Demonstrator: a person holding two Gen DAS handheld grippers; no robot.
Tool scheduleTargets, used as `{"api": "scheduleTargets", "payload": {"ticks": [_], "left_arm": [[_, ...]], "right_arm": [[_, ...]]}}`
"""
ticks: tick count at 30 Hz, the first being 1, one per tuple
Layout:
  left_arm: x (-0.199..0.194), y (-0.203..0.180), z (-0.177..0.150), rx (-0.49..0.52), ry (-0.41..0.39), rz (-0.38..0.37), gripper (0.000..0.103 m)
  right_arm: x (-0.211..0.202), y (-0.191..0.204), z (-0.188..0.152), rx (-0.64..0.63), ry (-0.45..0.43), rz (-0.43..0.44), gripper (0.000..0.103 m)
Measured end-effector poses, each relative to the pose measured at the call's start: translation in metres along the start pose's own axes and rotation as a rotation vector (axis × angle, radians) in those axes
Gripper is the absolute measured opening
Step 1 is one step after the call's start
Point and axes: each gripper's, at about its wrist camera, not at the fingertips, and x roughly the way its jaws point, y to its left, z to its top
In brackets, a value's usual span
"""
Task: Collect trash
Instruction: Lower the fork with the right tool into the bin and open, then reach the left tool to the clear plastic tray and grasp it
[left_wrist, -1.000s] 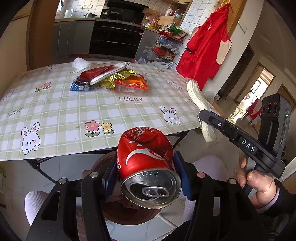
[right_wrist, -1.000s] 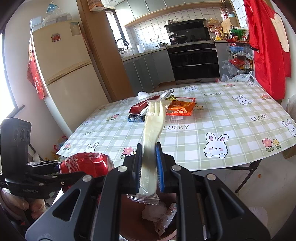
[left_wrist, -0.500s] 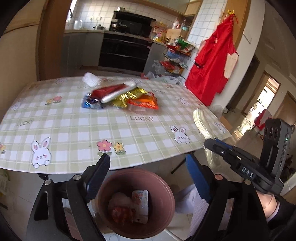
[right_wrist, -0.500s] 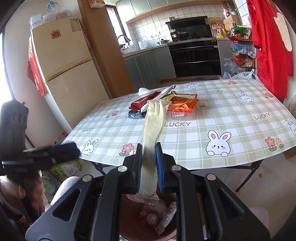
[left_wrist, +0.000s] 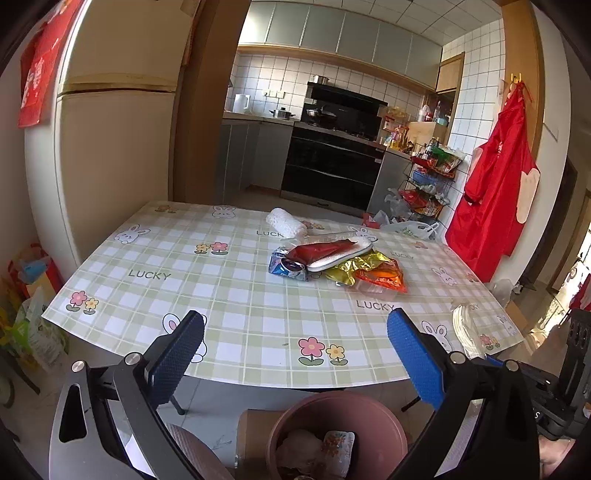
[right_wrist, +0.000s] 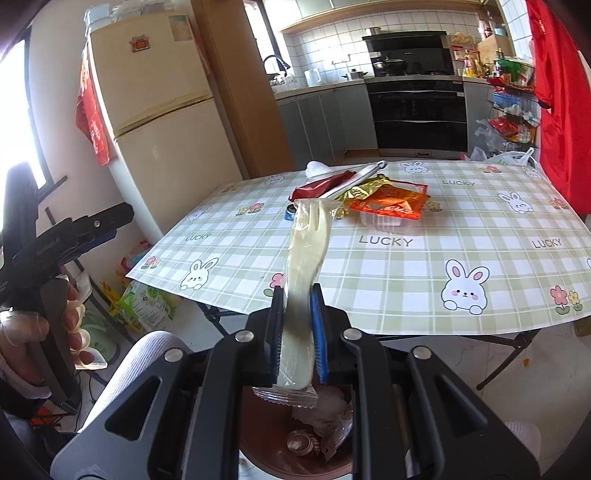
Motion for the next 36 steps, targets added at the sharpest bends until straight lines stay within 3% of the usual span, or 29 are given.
{"api": "scheduleTargets", "payload": {"ticks": [4,8,10,13,17,26,36], "left_arm": [[-0.001,0.001,-0.001,-0.017,-0.002,-0.018,0.097],[-0.001,0.001,-0.004,-0.013,0.003,-0.016,0.097],[0.000,0.001,-0.005,-0.015,0.010,-0.021,0.097],[0.002,0.002,-0.007,-0.037,0.036,-0.038,0.097],[0.003,0.001,-0.010,-0.037,0.040,-0.033,0.097],[0.003,-0.003,-0.011,-0.015,0.042,-0.026,0.097],[0.017,0.000,-0.021,0.013,0.072,-0.008,0.097]], "right_arm": [[0.006,0.006,-0.001,-0.016,0.023,0.036,0.020],[0.006,0.011,-0.001,-0.026,0.013,0.042,0.050],[0.005,0.011,-0.001,-0.028,0.011,0.030,0.053],[0.003,0.007,0.000,-0.014,0.005,0.001,0.064],[-0.002,-0.001,0.001,0.020,-0.023,-0.063,0.095],[-0.001,-0.020,-0.001,0.084,-0.018,-0.168,0.097],[0.000,-0.047,-0.008,0.155,-0.019,-0.226,0.097]]}}
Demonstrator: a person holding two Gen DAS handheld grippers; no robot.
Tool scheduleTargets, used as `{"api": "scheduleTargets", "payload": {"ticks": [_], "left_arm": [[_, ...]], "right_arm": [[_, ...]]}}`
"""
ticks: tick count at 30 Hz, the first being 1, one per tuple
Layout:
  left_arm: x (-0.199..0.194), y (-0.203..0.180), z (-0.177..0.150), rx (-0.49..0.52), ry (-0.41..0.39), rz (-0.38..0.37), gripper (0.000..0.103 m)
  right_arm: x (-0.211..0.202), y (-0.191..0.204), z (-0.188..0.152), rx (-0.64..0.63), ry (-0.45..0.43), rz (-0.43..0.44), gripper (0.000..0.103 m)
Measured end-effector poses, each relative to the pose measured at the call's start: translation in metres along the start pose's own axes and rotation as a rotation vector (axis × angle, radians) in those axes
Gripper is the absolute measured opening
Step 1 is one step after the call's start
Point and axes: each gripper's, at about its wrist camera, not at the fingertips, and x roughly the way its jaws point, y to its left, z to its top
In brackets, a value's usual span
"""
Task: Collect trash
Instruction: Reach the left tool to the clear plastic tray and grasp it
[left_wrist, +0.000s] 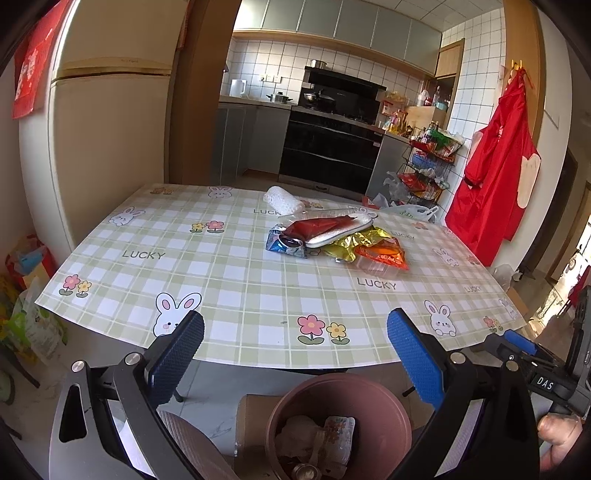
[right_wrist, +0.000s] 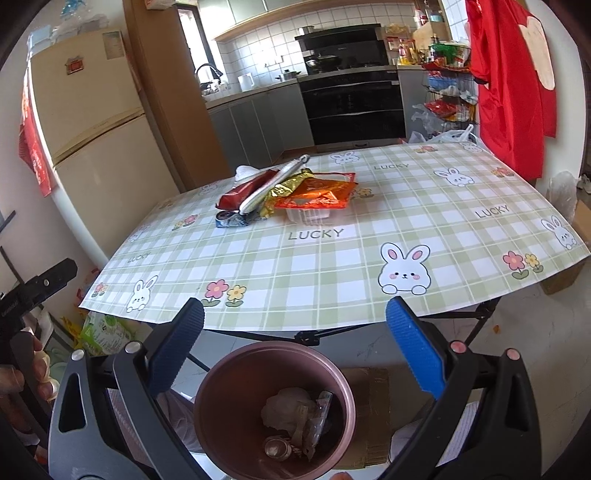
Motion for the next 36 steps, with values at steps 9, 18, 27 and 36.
{"api": "scheduleTargets", "payload": {"ticks": [9,18,27,36], "left_arm": [[0.060,0.010,0.024,0.021,0.066,-0.108,0.097],[0.145,-0.003,0.096,0.106,0.084,-0.173,0.085],[0.300,-0.031,0.163,0.261,0.242,-0.216,0.038],[0.360,-0.039,0.181,0.383,0.297,-0.281,0.037]], "right_arm": [[0.025,-0.023,0.026,-0.026,-0.018,-0.051,0.097],[0.072,-0.058,0.054,-0.001,0.000,-0.086,0.097],[0.114,-0.089,0.076,0.046,0.018,-0.068,0.097],[0.145,-0.112,0.081,0.067,0.064,-0.056,0.097]]}}
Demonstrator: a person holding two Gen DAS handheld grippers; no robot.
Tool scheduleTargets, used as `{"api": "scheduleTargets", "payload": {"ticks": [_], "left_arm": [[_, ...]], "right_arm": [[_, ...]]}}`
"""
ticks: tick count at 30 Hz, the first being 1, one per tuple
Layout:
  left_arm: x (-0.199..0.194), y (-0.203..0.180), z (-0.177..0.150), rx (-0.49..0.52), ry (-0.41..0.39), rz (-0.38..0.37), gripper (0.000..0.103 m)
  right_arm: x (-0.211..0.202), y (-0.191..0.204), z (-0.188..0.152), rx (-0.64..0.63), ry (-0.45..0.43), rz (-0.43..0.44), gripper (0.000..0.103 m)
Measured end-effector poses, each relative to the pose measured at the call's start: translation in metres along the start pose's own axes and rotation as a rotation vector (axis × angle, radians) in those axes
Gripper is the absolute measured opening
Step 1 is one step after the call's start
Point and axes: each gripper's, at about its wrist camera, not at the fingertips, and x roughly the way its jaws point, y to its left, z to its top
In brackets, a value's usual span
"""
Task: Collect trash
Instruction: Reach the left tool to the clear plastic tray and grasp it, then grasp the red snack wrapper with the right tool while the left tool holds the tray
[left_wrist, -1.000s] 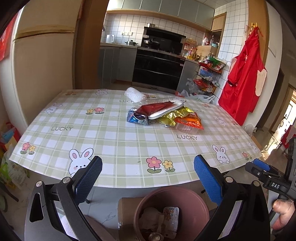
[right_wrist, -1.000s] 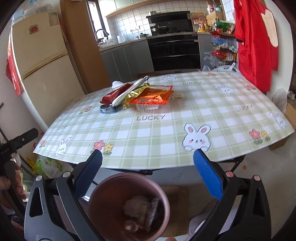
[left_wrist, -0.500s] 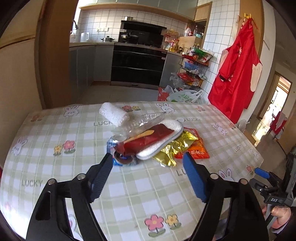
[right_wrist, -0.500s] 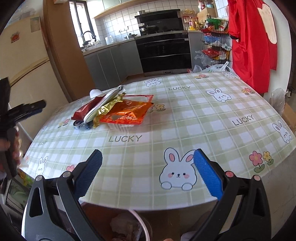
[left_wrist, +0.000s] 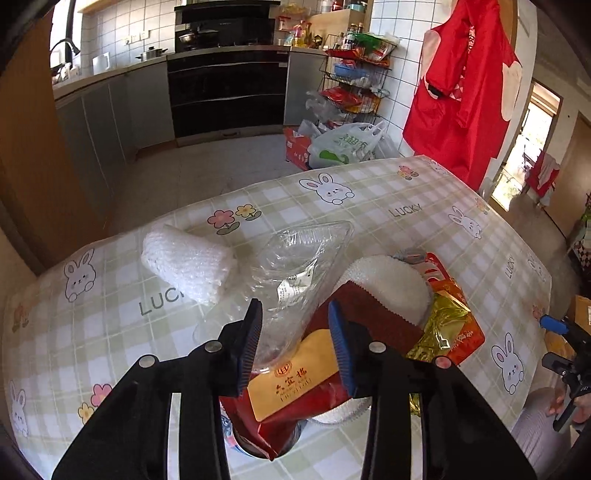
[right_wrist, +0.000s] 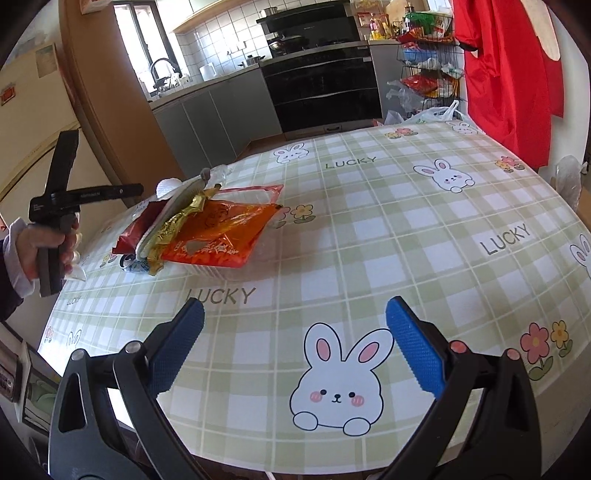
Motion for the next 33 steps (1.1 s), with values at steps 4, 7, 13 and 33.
{"api": "scheduleTargets", "payload": {"ticks": [4,7,13,33], "left_arm": [[0.015,-0.002,0.009,0.038,0.047,-0.002,0.037],[0.027,-0.007,0.012,0.060,0.080,-0.025,0.037],[0.042,-0.013,0.008,0.089,0.127,0.005,0.037],[-0.019,-0.013,0.001,0.029,-0.014,-0.077,0.006]], "right_arm": [[0.009,-0.001,0.001,-0.009,0.008,0.009,0.097],[0.012,-0.001,0.002,0.002,0.007,0.020,0.097],[0.014,-0.001,0.001,-0.009,0.016,0.021,0.097],[0.008,0.019,0.018,-0.064,-0.004,0.050,0.097]]}}
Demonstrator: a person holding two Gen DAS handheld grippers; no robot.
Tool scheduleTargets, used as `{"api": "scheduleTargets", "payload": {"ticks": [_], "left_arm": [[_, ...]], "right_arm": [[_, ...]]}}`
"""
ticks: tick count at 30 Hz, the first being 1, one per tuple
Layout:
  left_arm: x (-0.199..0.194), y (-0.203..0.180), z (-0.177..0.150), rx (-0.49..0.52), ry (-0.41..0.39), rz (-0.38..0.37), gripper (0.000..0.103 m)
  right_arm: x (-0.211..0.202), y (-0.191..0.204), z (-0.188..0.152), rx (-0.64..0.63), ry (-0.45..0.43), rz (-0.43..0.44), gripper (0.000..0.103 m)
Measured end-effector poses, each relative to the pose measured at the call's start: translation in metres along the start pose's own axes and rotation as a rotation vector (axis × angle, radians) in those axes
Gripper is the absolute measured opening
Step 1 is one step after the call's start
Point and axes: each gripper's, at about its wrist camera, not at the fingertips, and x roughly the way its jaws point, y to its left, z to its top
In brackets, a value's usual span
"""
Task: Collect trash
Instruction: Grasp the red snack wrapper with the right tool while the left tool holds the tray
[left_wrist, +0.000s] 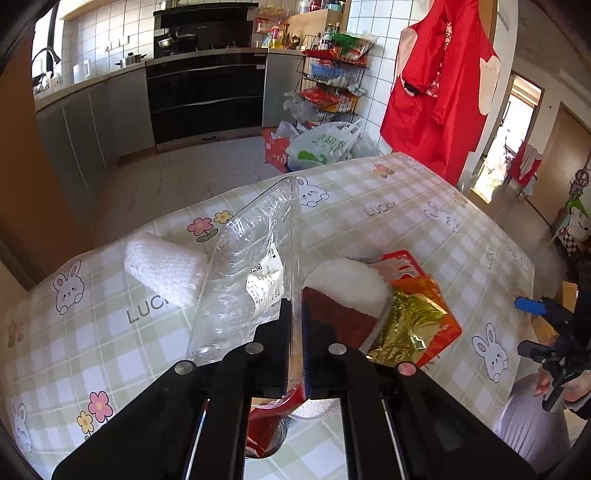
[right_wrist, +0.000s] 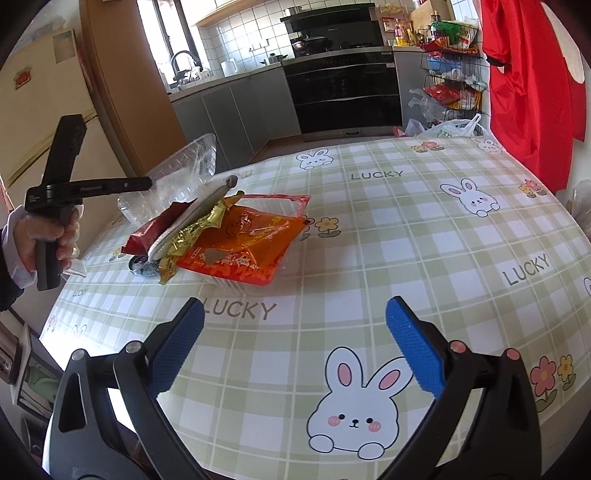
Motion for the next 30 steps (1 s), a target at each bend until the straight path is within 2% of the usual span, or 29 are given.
{"api": "scheduleTargets", "payload": {"ticks": [7,11,14,17,18,21,26,30], "left_arm": [[-0.061,-0.005,-0.015,-0.065,-0.148,0.003,0.006],[-0.095,-0.001,-0.045,-0.116,-0.194,0.042,0.006],[-0.115,0.001,-0.071,-0.146,-0.225,0.060,0.006],[-0.131,0.007,-0.098,-0.193,-0.255,0.074,0.006],[-0.136,0.009,-0.106,-0.204,-0.265,0.077,0.006],[-0.147,0.012,-0.129,-0.233,-0.296,0.092,0.006],[-0.161,0.023,-0.164,-0.327,-0.341,0.108,0.006],[-0.162,0.030,-0.183,-0.396,-0.358,0.096,0.006]], "right_arm": [[-0.006,0.018,0.008,-0.041,-0.015,0.014,0.097],[0.003,0.038,0.022,-0.108,0.012,0.041,0.084],[0.013,0.057,0.038,-0.152,0.027,0.089,0.080],[0.028,0.080,0.056,-0.191,0.043,0.150,0.069],[0.034,0.086,0.061,-0.186,0.049,0.172,0.062],[0.054,0.099,0.077,-0.129,0.067,0.211,0.052],[0.090,0.129,0.087,-0.087,0.120,0.272,0.045],[0.115,0.137,0.088,0.008,0.150,0.278,0.038]]}}
